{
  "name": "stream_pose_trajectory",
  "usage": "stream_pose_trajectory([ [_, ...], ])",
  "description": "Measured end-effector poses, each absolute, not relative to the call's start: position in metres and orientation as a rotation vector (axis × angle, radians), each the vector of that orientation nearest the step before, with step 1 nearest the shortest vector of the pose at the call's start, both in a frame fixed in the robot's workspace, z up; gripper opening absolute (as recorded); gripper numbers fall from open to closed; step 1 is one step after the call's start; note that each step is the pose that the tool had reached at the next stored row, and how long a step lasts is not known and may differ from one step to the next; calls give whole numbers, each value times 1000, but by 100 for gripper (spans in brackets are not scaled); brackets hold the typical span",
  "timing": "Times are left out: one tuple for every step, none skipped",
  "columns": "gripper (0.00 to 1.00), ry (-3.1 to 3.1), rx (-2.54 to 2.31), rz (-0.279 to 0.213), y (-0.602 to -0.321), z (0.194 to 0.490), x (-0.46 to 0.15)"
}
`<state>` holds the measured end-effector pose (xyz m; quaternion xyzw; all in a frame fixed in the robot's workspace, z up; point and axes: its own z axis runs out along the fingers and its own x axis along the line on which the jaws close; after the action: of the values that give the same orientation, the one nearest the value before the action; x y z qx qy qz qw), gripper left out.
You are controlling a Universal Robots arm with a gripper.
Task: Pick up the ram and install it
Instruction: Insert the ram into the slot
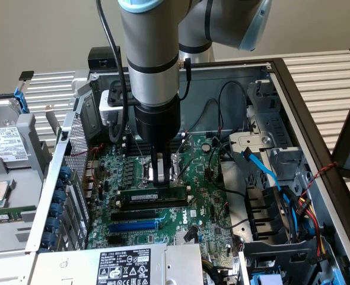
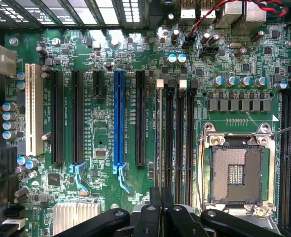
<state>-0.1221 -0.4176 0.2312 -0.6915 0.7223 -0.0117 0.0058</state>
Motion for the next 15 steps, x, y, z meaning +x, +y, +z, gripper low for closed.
stream_pose_trajectory([
  [12,2261,-2164,-37,-418,231,-122],
  [12,2261,-2164,-37,-418,231,-122],
  [12,2261,-2164,-37,-418,231,-122],
  [12,2261,-2164,-37,-418,230,-122],
  [12,2261,-2164,-37,-418,230,-122],
  [12,2261,-2164,-37,-418,230,-122],
  [12,2261,-2164,-37,-418,230,-122],
  [12,2261,-2164,-37,-418,230,-122],
  [12,2261,-2164,-37,-418,230,-122],
  [12,2260,-2164,-36,-418,230,-122],
  [12,2260,-2164,-36,-418,230,-122],
  [12,2260,-2164,-35,-418,231,-122],
  [12,2260,-2164,-35,-418,231,-122],
  [12,2259,-2163,-34,-418,232,-122],
  [12,2259,-2163,-33,-418,232,-122],
])
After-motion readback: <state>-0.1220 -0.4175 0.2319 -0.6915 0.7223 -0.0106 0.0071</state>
